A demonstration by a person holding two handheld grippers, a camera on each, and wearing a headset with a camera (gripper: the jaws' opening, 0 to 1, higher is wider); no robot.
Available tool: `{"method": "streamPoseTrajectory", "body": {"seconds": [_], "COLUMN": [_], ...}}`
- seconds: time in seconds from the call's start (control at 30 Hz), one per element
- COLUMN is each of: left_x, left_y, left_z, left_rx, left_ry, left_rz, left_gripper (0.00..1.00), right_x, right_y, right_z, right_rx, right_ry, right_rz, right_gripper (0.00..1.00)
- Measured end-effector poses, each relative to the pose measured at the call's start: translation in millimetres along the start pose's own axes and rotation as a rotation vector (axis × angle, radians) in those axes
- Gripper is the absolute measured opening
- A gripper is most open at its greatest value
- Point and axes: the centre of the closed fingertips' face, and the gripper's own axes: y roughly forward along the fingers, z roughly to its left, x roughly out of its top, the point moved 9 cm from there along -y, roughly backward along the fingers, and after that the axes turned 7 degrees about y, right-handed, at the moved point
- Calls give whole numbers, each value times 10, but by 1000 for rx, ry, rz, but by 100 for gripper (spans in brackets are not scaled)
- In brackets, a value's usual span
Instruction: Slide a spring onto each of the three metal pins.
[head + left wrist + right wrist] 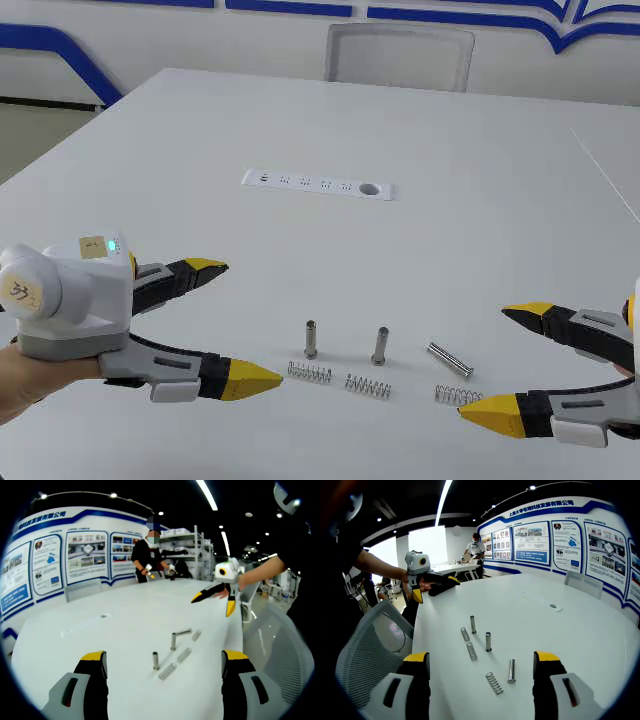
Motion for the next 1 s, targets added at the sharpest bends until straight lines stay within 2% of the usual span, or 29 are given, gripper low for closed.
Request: {"method": "streamPoseTrajectory", "body": {"seconds": [0.4, 0.6, 1.0], "left_x": [-59, -49, -49], "left_y": [-34, -35, -29], "left_z": [-35, -28, -16], "left_rx": [3, 5, 2], "left_ry": [-20, -19, -18], "left_rz": [14, 12, 17], "left_gripper": [100, 100, 100], "right_x": [-44, -63, -102], "right_y": [-25, -44, -80], "right_z": [10, 5, -12], "right_rx": [-13, -21, -47], "right_ry": [5, 12, 47], "right_rz": [14, 18, -1], "right_gripper": [86, 86, 86]}}
